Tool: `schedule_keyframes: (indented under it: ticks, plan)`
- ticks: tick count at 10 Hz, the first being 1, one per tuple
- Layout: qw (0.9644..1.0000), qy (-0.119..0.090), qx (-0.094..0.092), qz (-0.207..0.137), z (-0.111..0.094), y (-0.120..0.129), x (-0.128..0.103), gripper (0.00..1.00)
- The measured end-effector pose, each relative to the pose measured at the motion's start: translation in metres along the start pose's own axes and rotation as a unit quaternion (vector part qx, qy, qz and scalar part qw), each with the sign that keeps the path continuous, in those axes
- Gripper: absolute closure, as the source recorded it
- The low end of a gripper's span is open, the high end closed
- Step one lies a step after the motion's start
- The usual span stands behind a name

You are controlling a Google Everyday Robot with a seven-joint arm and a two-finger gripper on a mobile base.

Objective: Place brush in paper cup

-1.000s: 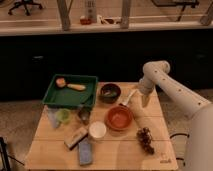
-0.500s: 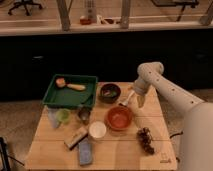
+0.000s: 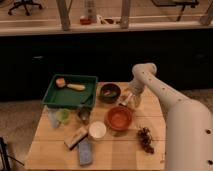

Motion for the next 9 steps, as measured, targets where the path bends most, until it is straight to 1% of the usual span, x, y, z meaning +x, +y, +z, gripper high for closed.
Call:
schedule_keyframes:
  ticks: [2, 3, 5, 8, 9]
  plan:
    - [0.9999, -0.004, -0.011, -0.003, 0.016, 0.003, -0.001, 0.33]
    - [0.9998, -0.007, -0.016, -0.004, 0.02, 0.007, -0.002, 0.44]
    - [0.9998, -0.009, -0.015, -0.003, 0.02, 0.008, -0.001, 0.63]
    - [0.9999, -0.006, -0.016, -0.002, 0.013, 0.01, 0.002, 0.95]
    - [0.9998, -0.005, -0.017, -0.002, 0.013, 0.011, 0.004, 1.0]
